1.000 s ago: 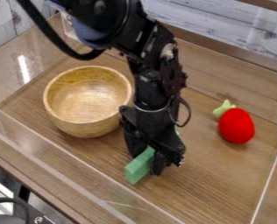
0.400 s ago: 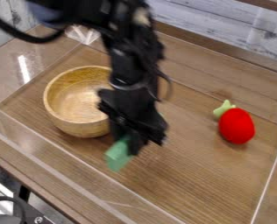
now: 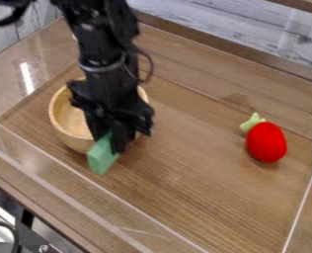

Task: Put the green object in the brown bowl

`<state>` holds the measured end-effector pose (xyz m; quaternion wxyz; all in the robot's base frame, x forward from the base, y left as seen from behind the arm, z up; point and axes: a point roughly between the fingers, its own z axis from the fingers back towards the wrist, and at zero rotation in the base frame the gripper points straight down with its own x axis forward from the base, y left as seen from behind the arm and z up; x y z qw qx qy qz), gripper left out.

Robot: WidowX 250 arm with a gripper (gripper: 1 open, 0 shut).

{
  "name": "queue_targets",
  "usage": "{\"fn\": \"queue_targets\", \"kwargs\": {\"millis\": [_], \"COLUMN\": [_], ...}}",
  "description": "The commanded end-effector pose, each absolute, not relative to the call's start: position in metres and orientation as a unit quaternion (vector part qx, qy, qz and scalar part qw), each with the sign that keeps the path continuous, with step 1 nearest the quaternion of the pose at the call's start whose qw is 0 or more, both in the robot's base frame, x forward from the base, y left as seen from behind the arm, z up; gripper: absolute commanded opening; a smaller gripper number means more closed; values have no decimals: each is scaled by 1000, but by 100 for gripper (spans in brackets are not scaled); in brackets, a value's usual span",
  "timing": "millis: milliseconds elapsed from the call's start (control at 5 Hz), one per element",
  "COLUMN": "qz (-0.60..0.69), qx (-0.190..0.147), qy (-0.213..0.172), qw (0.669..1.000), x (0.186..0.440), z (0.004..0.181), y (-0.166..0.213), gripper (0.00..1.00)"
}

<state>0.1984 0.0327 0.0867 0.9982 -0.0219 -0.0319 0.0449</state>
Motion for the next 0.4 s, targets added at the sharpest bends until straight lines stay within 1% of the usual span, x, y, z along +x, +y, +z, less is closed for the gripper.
{"fn": "queue_targets", "kwargs": {"millis": [0,200], "qz": [89,117], "qx": [-20,-18], "qy": [-60,-62], "qw": [994,991], "x": [218,222], "z": [100,98], "y": [46,57], "gripper": [0,0]}}
